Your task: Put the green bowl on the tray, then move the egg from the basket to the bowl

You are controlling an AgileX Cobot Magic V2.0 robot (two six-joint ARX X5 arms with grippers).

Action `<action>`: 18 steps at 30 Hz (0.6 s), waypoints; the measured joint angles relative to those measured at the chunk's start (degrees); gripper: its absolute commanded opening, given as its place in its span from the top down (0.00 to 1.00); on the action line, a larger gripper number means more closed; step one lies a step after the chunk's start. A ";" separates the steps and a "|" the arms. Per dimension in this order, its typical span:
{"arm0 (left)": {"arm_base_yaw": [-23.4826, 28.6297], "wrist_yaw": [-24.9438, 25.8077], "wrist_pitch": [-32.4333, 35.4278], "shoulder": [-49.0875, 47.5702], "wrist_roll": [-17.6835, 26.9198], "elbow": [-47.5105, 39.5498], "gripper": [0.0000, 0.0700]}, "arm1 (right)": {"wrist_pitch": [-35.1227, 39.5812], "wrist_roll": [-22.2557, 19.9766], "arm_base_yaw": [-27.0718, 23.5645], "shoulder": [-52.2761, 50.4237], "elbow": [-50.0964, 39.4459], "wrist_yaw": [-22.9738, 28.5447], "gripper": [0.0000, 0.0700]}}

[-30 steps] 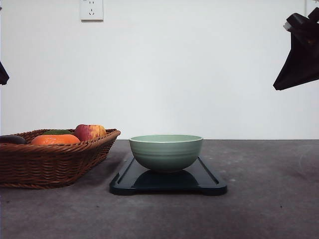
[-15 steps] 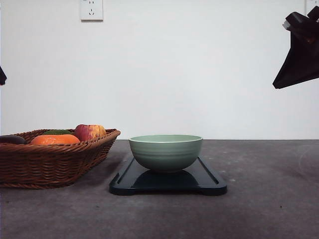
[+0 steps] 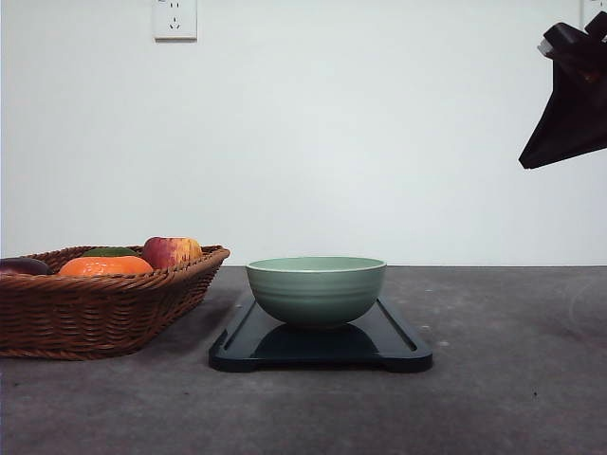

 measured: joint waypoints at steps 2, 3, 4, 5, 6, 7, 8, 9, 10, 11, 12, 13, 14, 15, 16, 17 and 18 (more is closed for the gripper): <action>1.13 0.00 1.32 -3.09 -0.05 -2.14 1.00 | -0.02 0.01 0.00 0.00 0.00 0.00 0.98; 1.49 0.00 1.78 -4.35 -0.06 -3.17 1.00 | -0.02 0.00 0.00 0.00 0.00 0.00 0.98; 1.69 0.00 1.89 -5.53 -0.07 -4.19 1.00 | -0.02 0.01 0.00 0.02 0.00 0.02 0.98; 1.85 0.00 1.97 -6.63 -0.08 -5.29 1.00 | -0.02 0.01 0.00 0.01 0.00 0.01 0.98; 1.97 -0.01 2.30 -7.49 -0.08 -6.29 1.00 | -0.02 0.00 0.00 0.00 0.00 0.00 0.98; 2.07 -0.04 3.39 -7.73 -0.11 -6.90 1.00 | -0.02 0.01 0.00 0.00 0.00 0.00 0.98; 2.19 -0.10 4.65 -7.88 -0.16 -7.50 1.00 | -0.02 0.02 0.00 0.00 0.00 0.00 0.98; 2.31 -0.16 5.75 -7.96 -0.21 -8.00 1.00 | -0.01 0.02 0.00 0.01 0.00 0.00 0.98; 2.37 -0.26 6.13 -7.95 -0.19 -8.16 1.00 | 0.00 0.02 0.00 0.02 0.00 0.00 0.98; 2.40 -0.53 6.26 -7.89 -0.11 -8.16 1.00 | -0.01 0.02 0.00 0.02 0.00 0.00 0.98; 2.40 -0.99 6.49 -7.89 -0.01 -8.16 1.00 | 0.03 0.01 0.00 0.00 0.00 0.00 0.98; 2.41 -1.33 6.93 -7.89 -0.02 -8.16 1.00 | 0.01 0.00 0.00 0.00 0.00 0.01 0.98; 2.43 -1.44 7.53 -7.89 -0.08 -8.16 1.00 | -0.01 0.02 0.00 0.00 0.00 0.02 0.98; 2.42 -1.49 7.96 -7.89 -0.20 -8.16 1.00 | 0.00 0.02 0.00 0.00 0.00 0.00 0.98; 2.40 -1.48 8.09 -7.89 -0.33 -8.16 1.00 | 0.00 0.02 0.00 0.00 0.00 0.00 0.98; 2.40 -1.47 8.08 -7.89 -0.44 -8.16 1.00 | 0.00 0.02 0.00 0.00 0.00 0.00 0.98; 2.40 -1.49 8.08 -7.89 -0.51 -8.16 1.00 | -0.01 0.02 0.00 0.00 0.00 0.00 0.98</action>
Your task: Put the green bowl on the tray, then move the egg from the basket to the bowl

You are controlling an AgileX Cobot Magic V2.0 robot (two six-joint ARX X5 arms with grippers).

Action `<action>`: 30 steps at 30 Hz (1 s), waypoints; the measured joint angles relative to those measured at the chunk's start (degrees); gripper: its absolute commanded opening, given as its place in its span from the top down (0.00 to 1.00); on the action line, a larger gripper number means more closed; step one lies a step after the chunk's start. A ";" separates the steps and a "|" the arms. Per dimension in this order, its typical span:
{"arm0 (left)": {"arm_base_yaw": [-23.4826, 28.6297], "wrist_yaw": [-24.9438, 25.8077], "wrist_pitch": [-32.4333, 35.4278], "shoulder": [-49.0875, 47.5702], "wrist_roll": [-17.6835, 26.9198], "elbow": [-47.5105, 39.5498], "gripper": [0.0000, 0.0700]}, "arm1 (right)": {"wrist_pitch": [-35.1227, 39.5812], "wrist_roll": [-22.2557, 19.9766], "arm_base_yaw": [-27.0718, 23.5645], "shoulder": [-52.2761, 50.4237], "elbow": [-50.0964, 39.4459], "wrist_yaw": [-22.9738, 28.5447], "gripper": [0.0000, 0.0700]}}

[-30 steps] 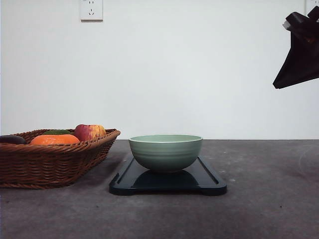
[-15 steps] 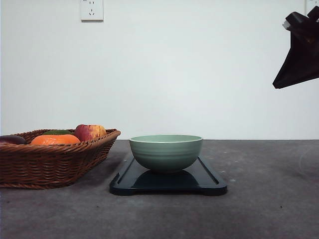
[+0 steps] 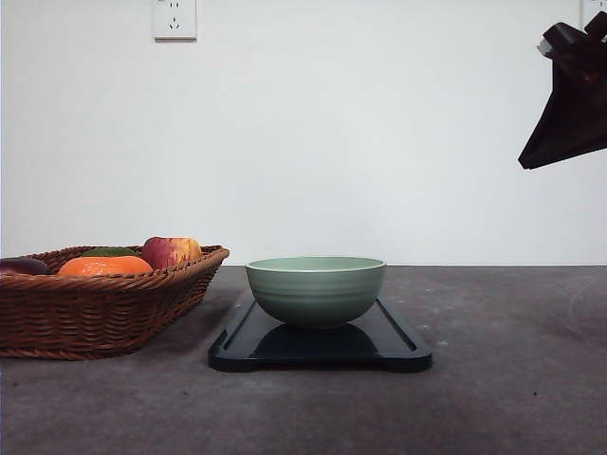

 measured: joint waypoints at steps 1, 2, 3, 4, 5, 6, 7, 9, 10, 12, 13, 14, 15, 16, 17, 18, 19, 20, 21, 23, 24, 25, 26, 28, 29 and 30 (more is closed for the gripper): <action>0.01 0.00 0.00 0.00 -0.10 0.00 1.00 | 0.02 -0.01 0.00 0.00 0.00 0.00 0.98; 0.02 0.00 0.00 0.00 -0.20 0.00 1.00 | 0.03 -0.02 0.00 0.00 0.00 0.00 0.98; 0.00 0.00 0.00 0.00 -0.23 0.00 1.00 | 0.00 0.00 0.00 0.00 0.00 0.00 0.98; 0.01 0.00 0.00 0.00 -0.25 0.00 1.00 | 0.00 -0.01 0.00 0.00 0.00 0.00 0.98; 0.02 0.00 0.00 0.00 -0.27 0.00 1.00 | 0.02 -0.02 0.00 0.00 0.00 0.00 0.98; 0.00 0.00 0.00 0.00 -0.30 0.00 1.00 | 0.02 0.00 0.00 0.00 0.00 0.00 0.98; 0.01 0.00 0.00 0.00 -0.34 0.00 1.00 | 0.02 -0.01 0.00 0.00 0.00 0.00 0.98; 0.02 0.00 0.00 0.00 -0.37 0.00 1.00 | 0.02 0.00 0.00 0.00 0.00 0.00 0.98; 0.00 0.00 0.00 0.00 -0.38 0.00 1.00 | 0.02 -0.01 0.00 0.00 0.00 0.00 0.98; 0.02 0.00 0.00 0.00 -0.37 0.00 1.00 | 0.02 -0.02 0.00 0.00 0.00 0.00 0.98; 0.02 0.00 0.00 0.00 -0.38 0.00 1.00 | 0.02 -0.01 0.00 0.00 0.00 0.00 0.98; 0.00 0.00 0.00 0.00 -0.40 0.00 1.00 | 0.01 -0.02 0.00 0.00 0.00 0.00 0.98; 0.01 0.00 0.01 0.00 -0.40 0.00 1.00 | -0.05 -0.04 0.02 -0.05 0.00 0.01 0.98; 0.02 0.00 0.02 0.00 -0.40 0.00 1.00 | -0.32 -0.18 0.02 -0.35 -0.01 0.14 0.98; 0.02 0.00 0.00 0.00 -0.40 0.00 1.00 | -0.76 -0.61 0.00 -0.99 -0.05 0.64 0.98; 0.02 0.00 0.01 0.00 -0.40 0.00 1.00 | -0.95 -1.42 -0.06 -2.20 -0.24 1.79 0.98; 0.02 0.00 0.02 0.00 -0.40 0.00 1.00 | -0.83 -1.85 -0.23 -3.54 -0.52 2.83 0.98; 0.01 0.00 0.00 0.00 -0.40 0.00 1.00 | -0.48 -2.15 -0.50 -5.22 -1.02 3.94 0.98; 0.02 0.00 0.00 0.00 -0.40 0.00 1.00 | 0.36 -2.41 -0.93 -7.22 -1.91 4.96 0.98; 0.00 0.00 0.00 0.00 -0.40 0.00 1.00 | 2.71 -2.76 -2.27 -11.49 -4.69 6.41 0.98; 0.01 0.00 0.00 0.00 -0.40 0.00 1.00 | 3.82 -2.76 -3.04 -13.48 -6.37 6.99 0.98; 0.02 0.00 0.00 0.00 -0.40 0.00 1.00 | 5.11 -2.67 -4.11 -16.24 -8.78 7.56 0.98; 0.02 0.00 0.00 0.00 -0.40 0.00 1.00 | 6.22 -2.40 -5.27 -19.05 -11.36 7.88 0.98; 0.01 0.00 0.00 0.00 -0.40 0.00 1.00 | 7.95 -1.36 -7.33 -24.34 -16.12 8.62 0.98; 0.02 0.00 0.00 0.00 -0.40 0.00 1.00 | 8.71 -0.78 -8.36 -27.36 -18.69 8.74 0.98; 0.01 0.00 0.00 0.00 -0.40 0.00 1.00 | 9.12 0.03 -9.32 -30.70 -21.33 8.80 0.98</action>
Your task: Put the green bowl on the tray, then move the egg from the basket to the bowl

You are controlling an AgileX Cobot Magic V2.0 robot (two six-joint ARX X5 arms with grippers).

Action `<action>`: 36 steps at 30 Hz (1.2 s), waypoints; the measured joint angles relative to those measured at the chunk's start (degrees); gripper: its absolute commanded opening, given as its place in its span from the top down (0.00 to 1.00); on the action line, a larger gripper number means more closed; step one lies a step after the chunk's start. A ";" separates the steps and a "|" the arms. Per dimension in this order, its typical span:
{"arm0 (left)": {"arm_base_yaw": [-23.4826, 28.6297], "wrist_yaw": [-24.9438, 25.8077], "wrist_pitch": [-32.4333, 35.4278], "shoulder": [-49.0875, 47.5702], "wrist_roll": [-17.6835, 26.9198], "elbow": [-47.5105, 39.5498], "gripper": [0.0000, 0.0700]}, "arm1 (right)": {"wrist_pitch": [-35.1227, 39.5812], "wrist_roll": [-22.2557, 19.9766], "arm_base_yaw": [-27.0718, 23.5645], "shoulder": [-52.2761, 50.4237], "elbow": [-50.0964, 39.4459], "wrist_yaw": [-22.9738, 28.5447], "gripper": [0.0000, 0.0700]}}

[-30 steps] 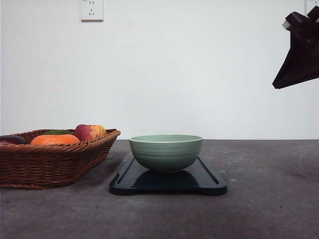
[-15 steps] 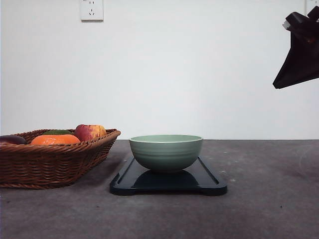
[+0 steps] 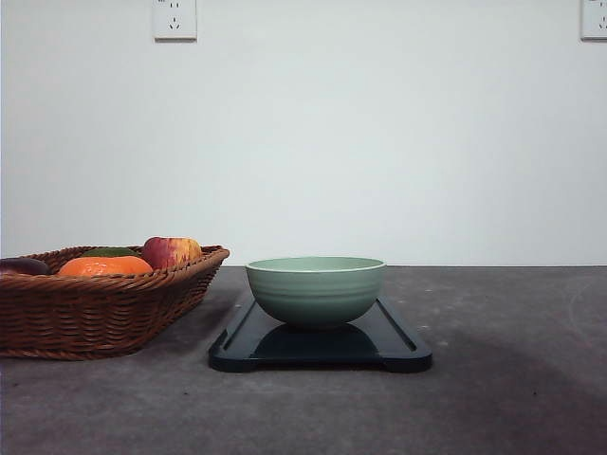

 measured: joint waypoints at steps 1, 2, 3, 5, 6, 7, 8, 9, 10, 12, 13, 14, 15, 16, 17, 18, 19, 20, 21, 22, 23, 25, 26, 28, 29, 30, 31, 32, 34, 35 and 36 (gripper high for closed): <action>0.01 0.00 0.00 0.00 0.00 0.00 1.00 | 0.10 0.53 -0.79 -3.01 -2.26 0.05 0.98; 0.00 0.00 0.00 0.00 0.00 0.00 1.00 | 0.10 1.03 -1.41 -6.24 -4.53 0.07 0.98; 0.02 0.00 0.00 0.00 0.00 0.00 1.00 | 0.09 1.50 -1.85 -9.57 -6.68 0.06 0.98; 0.02 0.00 0.00 0.00 0.00 0.00 1.00 | 0.08 2.20 -2.58 -15.30 -10.09 0.01 0.98; 0.01 0.00 0.00 0.00 0.00 0.00 1.00 | 0.07 2.57 -2.88 -17.44 -11.27 0.01 0.98; 0.00 0.00 0.00 0.00 0.00 0.00 1.00 | 0.03 3.05 -3.17 -19.50 -12.35 0.01 0.98; 0.01 0.00 0.00 0.00 0.00 0.00 1.00 | -0.27 3.50 -3.45 -21.30 -13.15 0.02 0.98; 0.00 0.00 0.02 0.00 0.00 0.00 1.00 | -1.40 3.91 -3.60 -22.43 -13.16 0.07 0.98; 0.02 -0.02 0.01 0.00 0.00 0.00 1.00 | -1.67 4.23 -3.72 -23.13 -13.16 0.05 0.98; -0.01 0.00 0.00 0.00 0.00 0.00 1.00 | -0.98 4.62 -3.84 -23.32 -13.16 0.05 0.98; -0.01 0.00 -0.05 0.00 0.00 0.00 1.00 | -1.02 4.67 -3.85 -23.29 -13.16 0.04 0.98; -0.01 0.00 -0.01 0.00 0.00 0.00 1.00 | -1.01 4.73 -3.84 -23.29 -13.16 0.03 0.98; -0.01 0.00 0.02 0.00 0.00 0.00 1.00 | -1.00 4.84 -3.84 -23.29 -13.16 0.02 0.98; -0.01 0.00 0.00 0.00 0.00 0.00 1.00 | -1.00 5.01 -3.84 -23.29 -13.16 0.01 0.98; -0.01 0.00 0.00 0.00 0.00 0.00 1.00 | -0.99 5.18 -3.84 -23.29 -13.16 0.00 0.98; -0.01 -0.01 0.00 0.00 0.00 0.00 1.00 | -0.97 5.30 -3.84 -23.29 -13.16 -0.01 0.98; -0.01 -0.02 0.00 0.00 0.00 0.00 1.00 | -0.97 5.39 -3.84 -23.29 -13.16 0.01 0.98; -0.01 -0.02 0.00 0.00 0.00 0.00 1.00 | -0.97 5.52 -3.84 -23.29 -13.16 0.01 0.98; -0.01 0.00 0.00 0.00 0.00 0.00 1.00 | -0.97 5.63 -3.84 -23.29 -13.16 0.01 0.98; -0.01 0.00 0.00 0.00 0.00 0.00 1.00 | -0.97 5.68 -3.84 -23.29 -13.16 0.01 0.98; -0.01 0.00 0.00 0.00 0.00 0.00 1.00 | -0.97 5.69 -3.84 -23.29 -13.16 0.01 0.98; -0.01 0.00 0.00 0.00 0.00 0.00 1.00 | -0.97 5.70 -3.84 -23.29 -13.16 0.01 0.98; -0.01 0.00 0.00 0.00 0.00 0.00 1.00 | -0.97 5.70 -3.84 -23.29 -13.16 0.01 0.98; -0.01 0.00 0.00 0.00 0.00 0.00 1.00 | -0.97 5.70 -3.84 -23.29 -13.16 0.01 0.98; -0.01 0.00 0.00 0.00 0.00 0.00 1.00 | -0.95 5.70 -3.84 -23.29 -13.16 0.01 0.98; -0.01 0.00 0.00 0.00 0.00 0.00 1.00 | -0.96 5.70 -3.84 -23.29 -13.16 0.01 0.98; -0.01 0.00 0.00 0.00 0.00 0.00 1.00 | -0.97 5.70 -3.84 -23.29 -13.16 0.01 0.98; -0.01 -0.01 0.00 0.00 0.00 0.00 1.00 | -0.96 5.70 -3.84 -23.29 -13.16 0.01 0.98; -0.01 -0.02 0.00 0.00 0.00 0.00 1.00 | -0.97 5.70 -3.84 -23.29 -13.16 0.01 0.98; -0.01 0.00 0.00 0.00 0.00 0.00 1.00 | -0.97 5.70 -3.84 -23.29 -13.16 0.01 0.98; -0.01 0.00 0.00 0.00 0.00 0.00 1.00 | -0.96 5.70 -3.84 -23.29 -13.16 0.01 0.98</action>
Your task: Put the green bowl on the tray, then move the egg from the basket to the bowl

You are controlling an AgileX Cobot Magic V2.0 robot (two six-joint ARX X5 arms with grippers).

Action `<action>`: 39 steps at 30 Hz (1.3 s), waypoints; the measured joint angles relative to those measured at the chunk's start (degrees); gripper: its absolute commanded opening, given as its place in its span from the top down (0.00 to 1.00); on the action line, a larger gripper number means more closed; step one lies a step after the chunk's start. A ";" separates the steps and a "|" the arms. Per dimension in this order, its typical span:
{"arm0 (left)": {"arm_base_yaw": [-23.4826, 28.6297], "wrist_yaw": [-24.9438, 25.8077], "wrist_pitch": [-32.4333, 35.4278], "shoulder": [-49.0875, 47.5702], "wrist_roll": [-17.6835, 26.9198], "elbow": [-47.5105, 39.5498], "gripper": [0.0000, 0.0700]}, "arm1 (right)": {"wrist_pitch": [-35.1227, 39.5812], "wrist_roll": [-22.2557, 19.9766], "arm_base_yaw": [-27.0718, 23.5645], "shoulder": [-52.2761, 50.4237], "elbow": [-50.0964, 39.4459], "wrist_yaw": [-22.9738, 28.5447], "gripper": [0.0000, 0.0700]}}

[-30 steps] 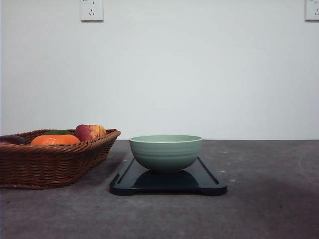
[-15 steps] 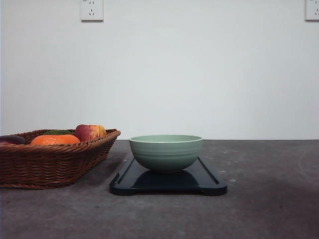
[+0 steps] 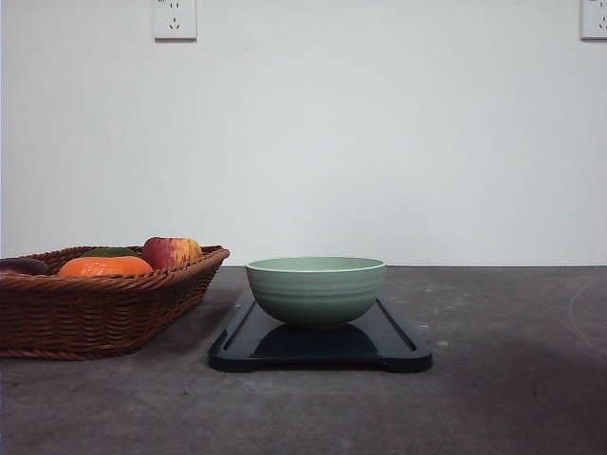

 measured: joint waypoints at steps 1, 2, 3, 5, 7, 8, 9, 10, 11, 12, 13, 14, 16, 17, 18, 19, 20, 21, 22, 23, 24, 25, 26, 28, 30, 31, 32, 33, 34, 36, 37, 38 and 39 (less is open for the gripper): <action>0.00 0.00 0.00 0.00 0.00 0.00 1.00 | -0.02 0.00 0.00 0.00 0.00 0.00 0.98; 0.00 0.00 0.00 0.00 0.00 0.00 1.00 | -0.02 0.00 0.00 0.00 0.00 0.00 0.98; 0.00 -0.01 0.00 0.00 0.00 0.00 1.00 | -0.02 0.00 0.00 0.00 0.00 0.00 0.98; 0.00 0.00 0.00 0.00 0.00 0.00 1.00 | -0.02 0.00 0.00 0.00 0.00 0.00 0.98; 0.00 0.00 0.00 0.00 0.00 0.00 1.00 | -0.02 0.00 0.00 0.00 0.00 0.00 0.98; 0.00 0.00 0.00 0.00 0.00 0.00 1.00 | -0.01 0.00 0.00 0.00 0.00 0.00 0.98; 0.00 0.00 0.00 0.00 0.00 0.00 1.00 | 0.00 0.00 0.00 0.00 0.00 0.00 0.98; 0.00 -0.01 0.00 0.00 0.00 0.00 1.00 | -0.02 0.00 0.00 0.00 0.00 0.00 0.98; 0.00 -0.02 0.00 0.00 0.00 0.00 1.00 | -0.02 0.00 0.00 0.00 0.00 0.00 0.98; 0.00 0.00 0.00 0.00 0.00 0.00 1.00 | -0.02 0.00 0.00 0.00 0.00 0.00 0.98; 0.00 0.00 0.00 0.00 0.00 0.00 1.00 | -0.02 0.00 0.00 0.00 0.00 0.00 0.98; 0.00 0.00 0.00 0.00 0.00 0.00 1.00 | -0.02 0.00 0.00 0.00 0.00 0.00 0.98; 0.00 0.00 0.00 0.00 0.00 0.00 1.00 | -0.02 0.00 0.00 0.00 0.00 0.00 0.98; 0.00 0.00 0.00 0.00 0.00 0.00 1.00 | -0.02 0.00 0.00 0.00 0.00 0.00 0.98; 0.00 0.00 0.00 0.00 0.00 0.00 1.00 | -0.02 0.00 0.00 0.00 0.00 0.00 0.98; 0.00 -0.01 0.00 0.00 0.00 0.00 1.00 | -0.02 0.00 0.00 0.00 0.00 0.00 0.98; 0.00 -0.02 0.00 0.00 0.00 0.00 1.00 | -0.01 0.00 0.00 0.00 0.00 0.00 0.98; 0.00 0.00 0.00 0.00 0.00 0.00 1.00 | 0.00 0.00 0.00 0.00 0.00 0.00 0.98; 0.00 0.00 0.00 0.00 0.00 0.00 1.00 | -0.02 0.00 0.00 0.00 0.00 0.00 0.98; 0.00 0.00 0.00 0.00 0.00 0.00 1.00 | -0.02 0.00 0.00 0.00 0.00 0.00 0.98; 0.00 0.00 0.00 0.00 0.00 0.00 1.00 | -0.02 0.00 0.00 0.00 0.00 0.00 0.98; 0.00 -0.01 0.00 0.00 0.00 0.00 1.00 | -0.02 0.00 0.00 0.00 0.00 0.00 0.98; 0.00 -0.02 0.00 0.00 0.00 0.00 1.00 | -0.02 0.00 0.00 0.00 0.00 0.00 0.98; 0.00 0.00 0.00 0.00 0.00 0.00 1.00 | -0.02 0.00 0.00 0.00 0.00 0.00 0.98; 0.00 -0.01 0.00 0.00 0.00 0.00 1.00 | -0.02 0.00 0.00 0.00 0.00 0.00 0.98; 0.00 -0.02 0.00 0.00 0.00 0.00 1.00 | -0.02 0.00 0.00 0.00 0.00 0.00 0.98; 0.00 -0.01 0.00 0.00 0.00 0.00 1.00 | -0.02 0.00 0.00 0.00 0.00 0.00 0.98; 0.00 -0.02 0.00 0.00 0.00 0.00 1.00 | -0.02 0.00 0.00 0.00 0.00 0.00 0.98; 0.00 -0.02 0.00 0.00 0.00 0.00 1.00 | -0.02 0.00 0.00 0.00 0.00 0.00 0.98; 0.00 -0.01 0.00 0.00 0.00 0.00 1.00 | 0.00 0.00 0.00 0.00 0.00 0.00 0.98; 0.00 -0.02 0.00 0.00 0.00 0.00 1.00 | -0.02 0.00 0.00 0.00 0.00 0.00 0.98; 0.00 0.00 0.00 0.00 0.00 0.00 1.00 | -0.02 0.00 0.00 0.00 0.00 0.00 0.98; 0.00 0.00 0.00 0.00 0.00 0.00 1.00 | -0.02 0.00 0.00 0.00 0.00 0.00 0.98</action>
